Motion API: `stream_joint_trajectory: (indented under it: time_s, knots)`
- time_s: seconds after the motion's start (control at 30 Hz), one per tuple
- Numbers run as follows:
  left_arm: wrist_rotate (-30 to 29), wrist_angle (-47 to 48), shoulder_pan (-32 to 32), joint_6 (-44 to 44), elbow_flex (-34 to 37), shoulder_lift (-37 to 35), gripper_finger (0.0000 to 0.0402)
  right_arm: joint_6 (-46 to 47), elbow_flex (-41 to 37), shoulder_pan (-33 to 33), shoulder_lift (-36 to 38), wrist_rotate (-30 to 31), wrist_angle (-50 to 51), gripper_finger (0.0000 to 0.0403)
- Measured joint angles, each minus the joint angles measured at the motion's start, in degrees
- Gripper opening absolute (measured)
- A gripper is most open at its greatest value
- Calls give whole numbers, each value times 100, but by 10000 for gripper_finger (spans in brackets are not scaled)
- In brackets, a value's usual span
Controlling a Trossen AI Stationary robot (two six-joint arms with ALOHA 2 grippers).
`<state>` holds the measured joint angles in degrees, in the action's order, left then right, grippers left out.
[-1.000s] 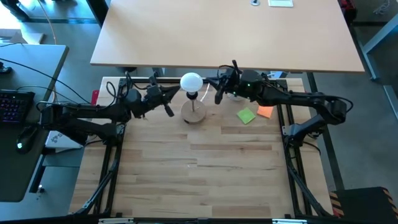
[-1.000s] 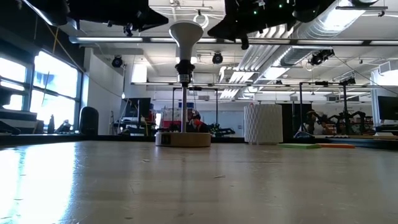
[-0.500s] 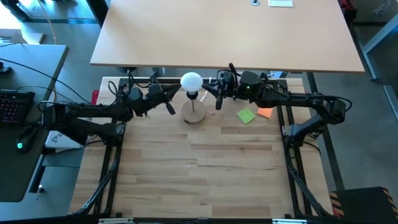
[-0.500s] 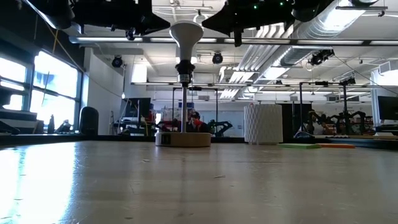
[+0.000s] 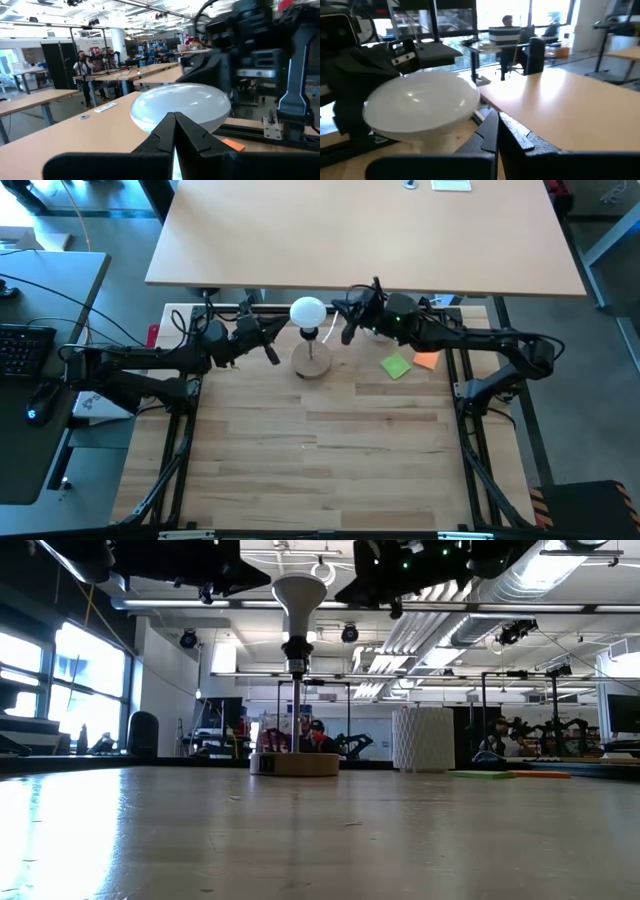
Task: Screw lightbulb
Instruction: Insert the white lightbulb into the brown lamp
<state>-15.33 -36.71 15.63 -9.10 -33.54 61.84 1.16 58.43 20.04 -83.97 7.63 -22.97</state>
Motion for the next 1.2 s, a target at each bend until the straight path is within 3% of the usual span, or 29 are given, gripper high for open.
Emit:
stream_joint_trajectory:
  time_s: [0.13, 0.33, 0.9, 1.1, 1.2]
  knots:
    - [-3, 14, 3, 47, -2, 52, 0, 313, 0, 190, -211, -647, -321, 0]
    - [9, -38, 53, 98, -3, 197, 0, 443, 0, 211, -338, -1122, -571, 0]
    - [-73, -10, 293, 101, 0, 199, 0, 571, 0, -287, -144, -1320, -191, 0]
    - [89, 282, 248, -58, -4, 124, 0, 264, 0, -552, 128, -1171, 180, 0]
    - [-3, 687, 182, -206, 0, -83, 0, 170, 0, -596, 197, -765, 467, 0]
